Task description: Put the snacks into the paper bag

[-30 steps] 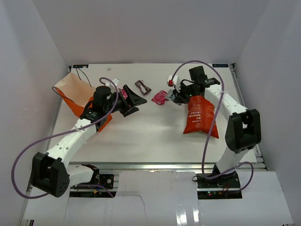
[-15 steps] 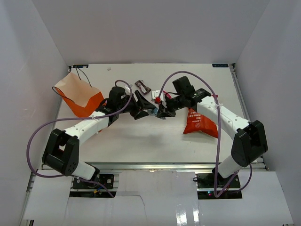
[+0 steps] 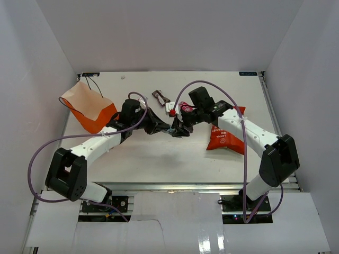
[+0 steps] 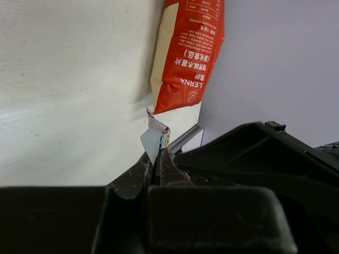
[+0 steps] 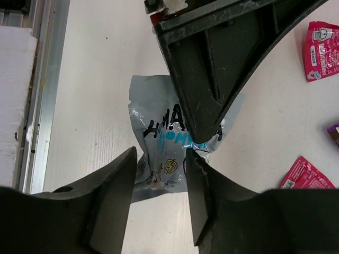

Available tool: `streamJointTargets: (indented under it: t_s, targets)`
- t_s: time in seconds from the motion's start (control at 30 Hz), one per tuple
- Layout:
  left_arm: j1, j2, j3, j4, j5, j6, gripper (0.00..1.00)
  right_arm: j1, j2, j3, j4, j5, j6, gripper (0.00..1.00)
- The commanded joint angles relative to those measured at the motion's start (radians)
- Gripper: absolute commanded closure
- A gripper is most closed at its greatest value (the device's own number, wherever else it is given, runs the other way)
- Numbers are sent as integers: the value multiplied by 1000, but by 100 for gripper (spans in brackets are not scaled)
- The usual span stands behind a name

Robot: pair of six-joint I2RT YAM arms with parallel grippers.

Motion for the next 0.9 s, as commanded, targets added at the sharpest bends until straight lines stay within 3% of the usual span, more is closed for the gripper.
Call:
streamJointTargets:
  t_s: [0.0, 0.13, 0.37, 0.5, 0.67, 0.87]
  targets:
    - [-3, -74, 115, -155, -47, 110, 99, 5, -9, 63, 5, -2, 26, 48]
    - [14, -111, 231, -327, -156, 236, 100, 2, -46, 74, -22, 17, 20, 41]
    - [68, -212, 490, -625, -369, 423, 100, -82, -118, 112, -36, 16, 48, 40]
    - [103, -250, 662, -819, -566, 498, 100, -130, -115, 68, -24, 16, 59, 40]
    - [111, -260, 909, -972, -780, 581, 100, -159, -92, 46, 5, 17, 95, 40]
    - [111, -275, 1003, -1084, -1056, 653, 100, -164, -51, 69, 40, 71, 146, 39]
